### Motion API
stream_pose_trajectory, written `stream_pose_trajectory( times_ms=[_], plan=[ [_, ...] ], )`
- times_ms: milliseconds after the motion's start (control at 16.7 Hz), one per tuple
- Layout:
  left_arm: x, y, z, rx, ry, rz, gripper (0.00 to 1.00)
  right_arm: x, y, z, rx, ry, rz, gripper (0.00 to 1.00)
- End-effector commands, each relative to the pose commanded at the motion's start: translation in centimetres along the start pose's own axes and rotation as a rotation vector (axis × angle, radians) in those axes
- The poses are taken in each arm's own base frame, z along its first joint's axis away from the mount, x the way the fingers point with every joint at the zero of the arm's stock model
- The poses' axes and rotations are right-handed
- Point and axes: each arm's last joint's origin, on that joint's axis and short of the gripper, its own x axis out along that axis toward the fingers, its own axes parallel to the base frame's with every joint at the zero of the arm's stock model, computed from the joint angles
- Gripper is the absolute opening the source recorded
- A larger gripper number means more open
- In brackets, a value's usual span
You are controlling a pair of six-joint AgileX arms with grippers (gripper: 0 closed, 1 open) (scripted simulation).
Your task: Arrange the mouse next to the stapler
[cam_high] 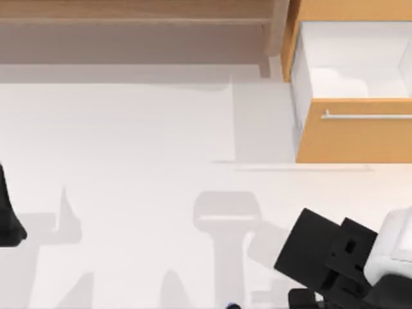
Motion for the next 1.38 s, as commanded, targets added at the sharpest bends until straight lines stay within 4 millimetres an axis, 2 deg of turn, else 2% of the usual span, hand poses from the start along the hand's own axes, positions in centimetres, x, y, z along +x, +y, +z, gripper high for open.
stream_pose_trajectory(
  times_ms=[1380],
  plan=[
    [0.00, 0.00, 0.00, 0.000, 0.000, 0.000, 1.00, -0.60, 0.62, 0.50, 0.007, -0.051, 0.075, 0.00]
  ],
)
